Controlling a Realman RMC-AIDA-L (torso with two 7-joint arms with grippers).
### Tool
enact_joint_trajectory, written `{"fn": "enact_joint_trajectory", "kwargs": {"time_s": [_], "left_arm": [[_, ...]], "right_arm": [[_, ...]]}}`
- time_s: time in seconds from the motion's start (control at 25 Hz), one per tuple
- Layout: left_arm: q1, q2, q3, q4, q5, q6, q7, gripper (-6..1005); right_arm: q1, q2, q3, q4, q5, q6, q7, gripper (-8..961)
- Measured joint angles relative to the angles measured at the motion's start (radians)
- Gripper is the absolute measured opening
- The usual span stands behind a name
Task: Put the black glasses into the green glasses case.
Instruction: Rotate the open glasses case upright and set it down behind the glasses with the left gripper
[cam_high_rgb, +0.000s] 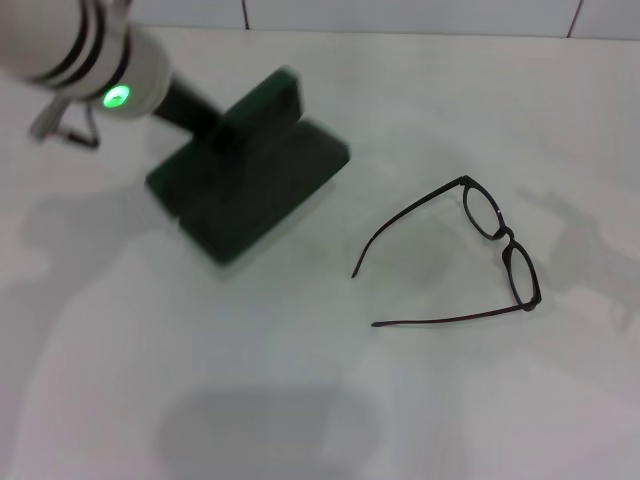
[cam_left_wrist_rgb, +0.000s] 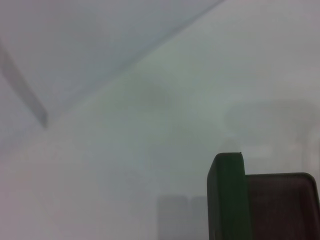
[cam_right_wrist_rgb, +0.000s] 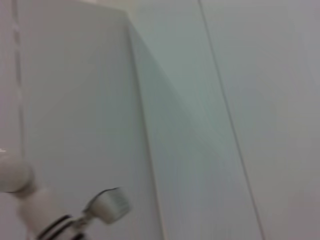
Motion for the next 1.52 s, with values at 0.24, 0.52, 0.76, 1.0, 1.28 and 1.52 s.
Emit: {"fn": "enact_joint_trajectory", "kwargs": {"time_s": [0.24, 0.52, 0.76, 1.0, 1.28, 1.52], "left_arm": [[-0.122, -0.002, 0.02, -0.138, 0.008, -0.199, 0.385, 229], [-0.218, -0.005, 0.18, -0.409, -0.04, -0.476, 0.644, 249], [-0.305, -0.008, 0.268, -0.59, -0.095, -0.596, 0.667, 266], [-0.298, -0.01, 0.298, -0.601, -0.143, -0.63, 0.671, 283], [-0.313, -0.014, 0.327, -0.642, -0.187, -0.639, 0.656, 303], [-0.313, -0.013, 0.328, -0.645, -0.207, -0.646, 0.653, 320]], "right_arm": [[-0.019, -0.004, 0.062, 0.039, 0.001, -0.118, -0.003, 839], [-0.064, 0.002, 0.085, 0.117, -0.004, -0.152, -0.025, 839], [-0.071, 0.013, 0.077, 0.181, -0.006, -0.154, -0.062, 838], [-0.066, 0.017, 0.077, 0.189, -0.008, -0.151, -0.064, 837], [-0.065, 0.017, 0.079, 0.19, -0.009, -0.148, -0.064, 835], [-0.072, 0.017, 0.082, 0.192, -0.009, -0.132, -0.064, 834]]}}
